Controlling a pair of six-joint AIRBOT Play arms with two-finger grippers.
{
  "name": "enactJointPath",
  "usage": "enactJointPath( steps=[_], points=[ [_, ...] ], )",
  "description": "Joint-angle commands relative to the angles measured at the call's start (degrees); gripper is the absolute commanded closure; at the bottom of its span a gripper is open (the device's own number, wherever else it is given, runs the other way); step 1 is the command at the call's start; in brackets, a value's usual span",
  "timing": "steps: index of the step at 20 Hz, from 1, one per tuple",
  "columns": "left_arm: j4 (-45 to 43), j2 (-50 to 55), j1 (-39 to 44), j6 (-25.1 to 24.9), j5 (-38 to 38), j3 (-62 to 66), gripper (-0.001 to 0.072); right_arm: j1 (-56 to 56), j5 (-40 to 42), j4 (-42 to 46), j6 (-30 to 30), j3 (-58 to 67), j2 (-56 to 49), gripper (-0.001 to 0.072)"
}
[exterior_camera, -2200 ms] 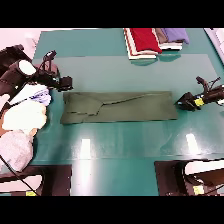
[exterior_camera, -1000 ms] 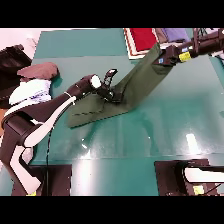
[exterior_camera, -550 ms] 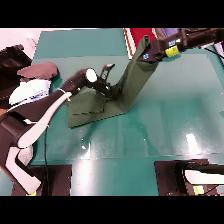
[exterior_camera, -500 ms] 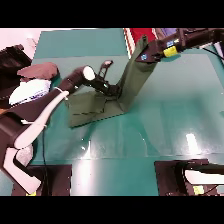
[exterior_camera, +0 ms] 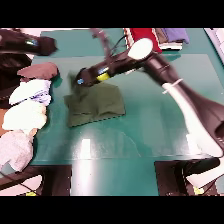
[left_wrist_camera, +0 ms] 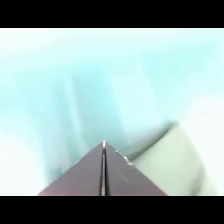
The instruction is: Fold the shirts.
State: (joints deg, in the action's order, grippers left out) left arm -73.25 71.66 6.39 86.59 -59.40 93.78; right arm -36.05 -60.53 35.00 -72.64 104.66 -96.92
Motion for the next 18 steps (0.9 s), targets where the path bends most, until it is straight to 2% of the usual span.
enactJointPath(
  steps=[1,2,8,9,10,11,14,18],
  points=[
    [-2.69,-7.78,-5.51,-0.07,-1.11,0.02,0.0678,-3.87,5.07,1.09,3.19,3.67,-4.70,0.0353],
    [-2.84,-8.48,-5.62,-0.07,-1.73,0.02,0.0678,-2.47,3.08,4.00,3.10,3.08,-3.74,0.0406],
    [-2.75,-7.89,-1.99,-0.04,-1.31,-0.04,0.0679,13.88,-2.93,16.26,-2.10,-18.84,7.76,0.0403],
    [-2.75,-7.69,-0.98,-0.07,-1.18,-0.07,0.0678,17.40,-2.67,15.96,-2.10,-23.21,8.87,0.0331],
    [-2.75,-7.41,0.04,-0.07,-1.09,-0.22,0.0678,20.41,-2.43,15.52,-2.12,-26.53,9.16,0.0163],
    [-2.69,-7.15,0.92,-0.09,-0.98,-0.50,0.0678,22.75,-2.62,15.52,-2.12,-28.94,8.66,0.0113],
    [-2.60,-5.88,2.82,-0.07,-0.98,-0.59,0.0678,26.38,-2.56,11.30,-1.79,-33.07,4.31,0.0116],
    [-0.87,-4.39,2.91,-0.09,-0.94,-0.66,0.0678,22.62,-2.36,3.85,-0.17,-29.29,-4.22,0.0123]
  ],
)
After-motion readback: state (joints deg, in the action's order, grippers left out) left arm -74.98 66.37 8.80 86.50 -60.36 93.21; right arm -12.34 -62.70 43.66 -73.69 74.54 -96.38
